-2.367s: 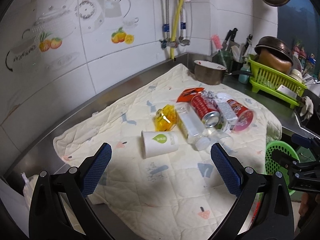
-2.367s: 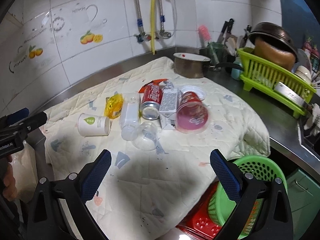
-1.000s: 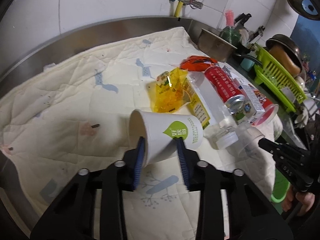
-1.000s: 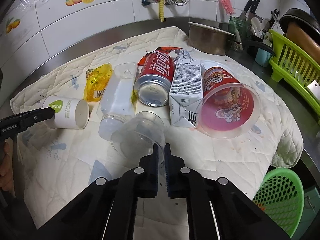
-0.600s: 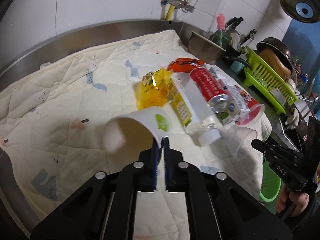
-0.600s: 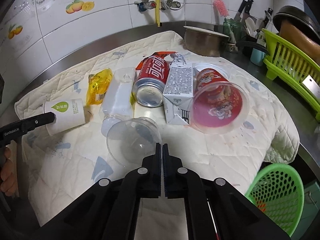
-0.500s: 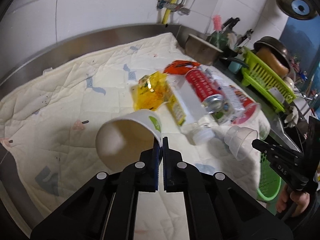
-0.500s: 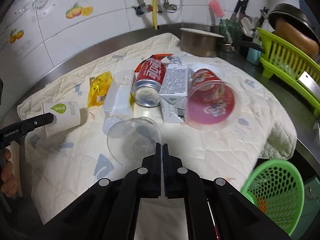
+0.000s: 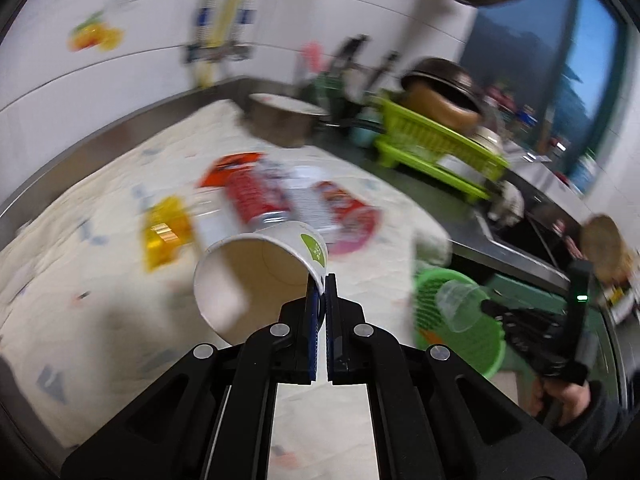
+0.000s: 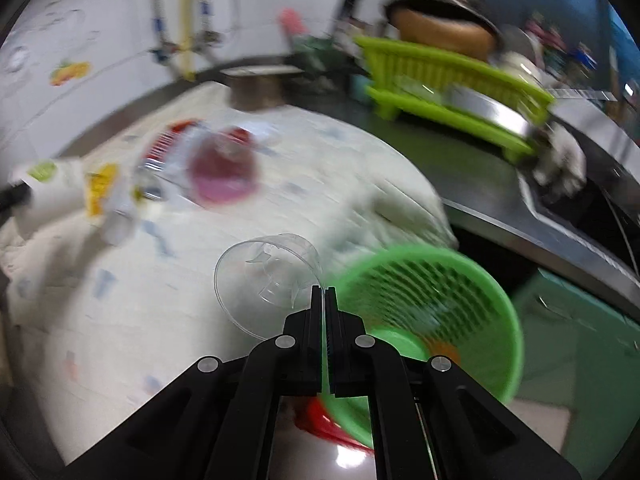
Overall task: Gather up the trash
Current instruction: 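Carry both cups over the green wastebasket and open both grippers to drop them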
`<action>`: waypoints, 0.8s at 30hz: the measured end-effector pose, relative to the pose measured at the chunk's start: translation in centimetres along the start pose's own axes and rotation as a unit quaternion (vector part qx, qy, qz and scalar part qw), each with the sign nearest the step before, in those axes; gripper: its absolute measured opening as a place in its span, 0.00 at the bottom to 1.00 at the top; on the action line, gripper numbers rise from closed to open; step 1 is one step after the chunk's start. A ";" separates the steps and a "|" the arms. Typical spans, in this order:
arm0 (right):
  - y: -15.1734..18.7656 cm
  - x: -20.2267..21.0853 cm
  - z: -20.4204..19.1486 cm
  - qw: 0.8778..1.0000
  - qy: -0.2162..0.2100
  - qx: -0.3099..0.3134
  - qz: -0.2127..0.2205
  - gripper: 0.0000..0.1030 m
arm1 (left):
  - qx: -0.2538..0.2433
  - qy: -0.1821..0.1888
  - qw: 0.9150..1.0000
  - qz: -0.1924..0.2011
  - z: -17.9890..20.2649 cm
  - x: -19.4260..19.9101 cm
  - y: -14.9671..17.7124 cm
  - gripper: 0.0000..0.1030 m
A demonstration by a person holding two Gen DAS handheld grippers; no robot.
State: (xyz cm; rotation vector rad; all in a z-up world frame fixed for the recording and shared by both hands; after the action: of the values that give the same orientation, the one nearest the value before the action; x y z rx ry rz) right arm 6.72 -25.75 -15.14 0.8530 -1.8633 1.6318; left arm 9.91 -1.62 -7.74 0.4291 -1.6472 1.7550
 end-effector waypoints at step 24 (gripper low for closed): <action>7.0 1.6 9.8 0.991 0.077 -0.110 -0.020 0.41 | -0.173 0.155 0.964 -0.133 21.3 -10.6 5.2 0.01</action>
State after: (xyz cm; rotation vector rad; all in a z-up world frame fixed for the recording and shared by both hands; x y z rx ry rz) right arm 0.68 -35.11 -19.96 0.6481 -1.8629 1.3955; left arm 9.54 -24.74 -15.49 0.1891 -1.5470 1.2357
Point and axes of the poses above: each gripper's, at about its wrist camera, not at the fingertips, and x roughly against the way its jaws point, z to its right, y to its underside, the point moved 2 cm from there along -x, roughly the way its jaws point, and after that the axes turned 11 degrees about -y, right-handed, at the moved point
